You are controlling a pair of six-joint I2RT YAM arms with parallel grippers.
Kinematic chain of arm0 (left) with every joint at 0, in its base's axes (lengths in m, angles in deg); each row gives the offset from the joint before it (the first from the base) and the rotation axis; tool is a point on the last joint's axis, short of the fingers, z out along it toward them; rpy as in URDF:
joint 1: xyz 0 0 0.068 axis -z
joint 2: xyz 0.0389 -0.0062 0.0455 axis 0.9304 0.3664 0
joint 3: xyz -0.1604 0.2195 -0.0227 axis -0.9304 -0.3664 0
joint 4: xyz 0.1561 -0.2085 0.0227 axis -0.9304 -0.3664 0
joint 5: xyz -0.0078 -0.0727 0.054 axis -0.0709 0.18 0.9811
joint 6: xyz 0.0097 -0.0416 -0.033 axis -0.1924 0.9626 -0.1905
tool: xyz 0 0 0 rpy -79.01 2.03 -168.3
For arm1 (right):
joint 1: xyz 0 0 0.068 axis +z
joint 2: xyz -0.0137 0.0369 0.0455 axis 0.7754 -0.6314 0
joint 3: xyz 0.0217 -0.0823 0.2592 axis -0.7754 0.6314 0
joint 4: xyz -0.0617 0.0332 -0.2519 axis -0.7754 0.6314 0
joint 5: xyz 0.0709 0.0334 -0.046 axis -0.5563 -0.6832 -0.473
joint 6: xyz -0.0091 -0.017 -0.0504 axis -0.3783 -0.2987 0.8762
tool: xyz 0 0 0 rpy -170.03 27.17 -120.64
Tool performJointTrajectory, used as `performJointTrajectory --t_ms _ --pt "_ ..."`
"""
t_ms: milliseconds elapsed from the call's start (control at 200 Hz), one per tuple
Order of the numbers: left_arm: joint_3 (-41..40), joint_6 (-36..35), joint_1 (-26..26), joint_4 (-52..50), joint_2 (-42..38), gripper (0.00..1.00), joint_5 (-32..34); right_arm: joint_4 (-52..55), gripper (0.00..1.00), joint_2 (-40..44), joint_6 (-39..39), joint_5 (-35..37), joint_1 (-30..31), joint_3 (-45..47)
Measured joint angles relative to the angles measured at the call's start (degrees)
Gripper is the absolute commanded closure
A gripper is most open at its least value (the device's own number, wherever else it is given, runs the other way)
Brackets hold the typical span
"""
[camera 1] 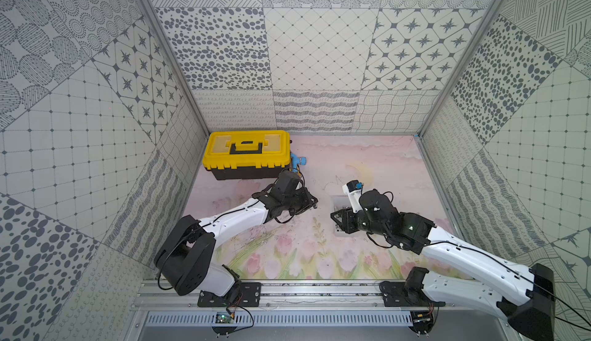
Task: Put the socket on the desktop into the storage box
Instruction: Pick up the socket head at the center of the board, then place the socket head in the storage box.
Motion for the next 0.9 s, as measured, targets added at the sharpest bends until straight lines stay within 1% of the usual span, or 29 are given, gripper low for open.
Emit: performJointTrajectory --t_ms 160,395,660,900 --pt "-2.93 7.13 1.11 7.82 -2.75 1.00 -4.74 -1.36 0.62 -2.71 -1.05 -0.96 -0.02 -0.87" --pt "-3.26 12.63 2.89 14.36 -5.27 1.00 -8.72 -2.56 0.63 -4.00 -2.71 -0.04 -1.36 -2.19" --pt "-3.26 15.10 3.91 16.61 -6.34 1.00 -10.16 -4.68 0.63 -1.95 -3.32 0.55 -1.68 -2.12" --pt "-2.64 15.63 4.24 17.16 -6.73 1.00 -10.47 -5.57 0.70 0.35 -3.96 2.71 -1.68 -1.92"
